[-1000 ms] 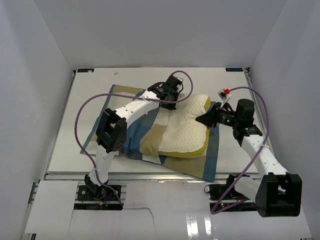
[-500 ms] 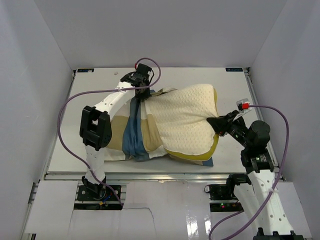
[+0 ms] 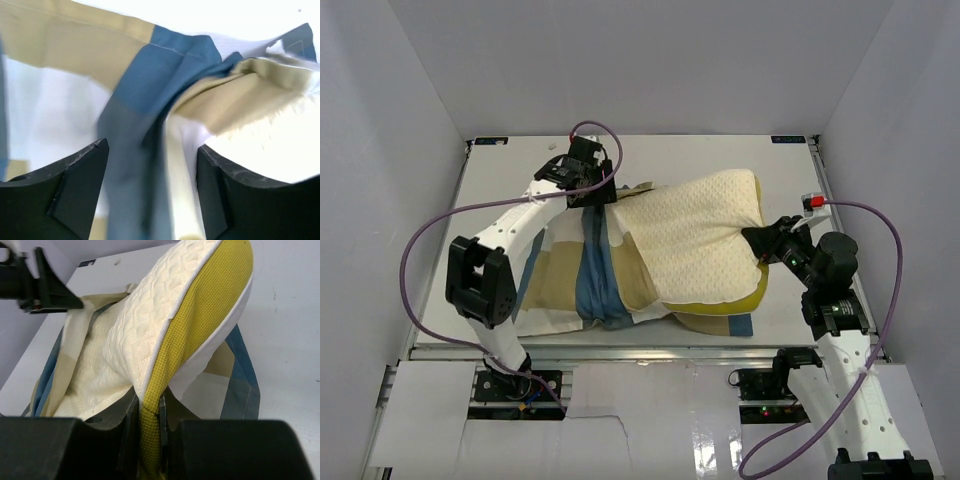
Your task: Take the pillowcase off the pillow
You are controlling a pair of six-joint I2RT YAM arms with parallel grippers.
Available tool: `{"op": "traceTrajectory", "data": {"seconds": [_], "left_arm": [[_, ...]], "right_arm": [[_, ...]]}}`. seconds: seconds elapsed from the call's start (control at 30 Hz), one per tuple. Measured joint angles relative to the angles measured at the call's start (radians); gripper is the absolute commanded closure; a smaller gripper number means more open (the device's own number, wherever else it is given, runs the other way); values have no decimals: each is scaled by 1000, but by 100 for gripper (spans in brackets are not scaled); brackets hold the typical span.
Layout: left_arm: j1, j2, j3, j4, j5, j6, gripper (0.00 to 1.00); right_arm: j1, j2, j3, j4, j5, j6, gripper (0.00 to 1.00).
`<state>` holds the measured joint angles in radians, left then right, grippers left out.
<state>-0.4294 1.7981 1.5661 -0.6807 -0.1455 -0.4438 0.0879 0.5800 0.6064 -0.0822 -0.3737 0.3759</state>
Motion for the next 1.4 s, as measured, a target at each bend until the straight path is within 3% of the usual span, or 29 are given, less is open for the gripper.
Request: {"op": "traceTrajectory", "data": {"seconds": [0.1, 0.17, 0.27, 0.33, 0.43, 0.7, 0.83, 0.93, 1.03, 1.07, 1.13, 1.27, 1.4], "left_arm": [[-35, -134, -76, 19, -44, 9, 17], [-114, -252, -164, 33, -123, 6, 17], [-318, -403, -293, 55, -223, -27, 18], [-518, -490, -413, 80, -266, -67, 18], [-667, -537, -553, 71, -304, -135, 20], [-854, -554, -708, 92, -366, -259, 17], [-875, -522, -744, 101, -433, -327, 18], [-874, -466, -747, 64, -523, -406, 27], [-872, -387, -716, -64, -624, -551, 48], [-870, -354, -698, -112, -654, -605, 69], [-865, -288, -653, -218, -702, -715, 100], [-844, -210, -583, -444, -766, -939, 100], [-771, -239, -550, -567, -809, -1055, 100]], "right_arm": [[-2, 53, 0, -3, 46, 13, 92], [-2, 83, 0, 2, 72, 22, 92], [-3, 136, 0, 10, 96, 37, 92], [-4, 182, 0, 21, 115, 40, 92], [-6, 249, 1, 32, 145, 44, 92], [-8, 371, 73, 32, 167, 79, 92], [-8, 379, 101, 32, 166, 90, 92], [-8, 379, 118, 31, 162, 95, 92], [-8, 379, 134, 29, 151, 101, 92], [-8, 377, 140, 29, 142, 106, 92], [-9, 372, 151, 27, 128, 115, 92], [-19, 365, 193, 16, 100, 119, 92], [-74, 378, 250, 8, 44, 119, 92]]}}
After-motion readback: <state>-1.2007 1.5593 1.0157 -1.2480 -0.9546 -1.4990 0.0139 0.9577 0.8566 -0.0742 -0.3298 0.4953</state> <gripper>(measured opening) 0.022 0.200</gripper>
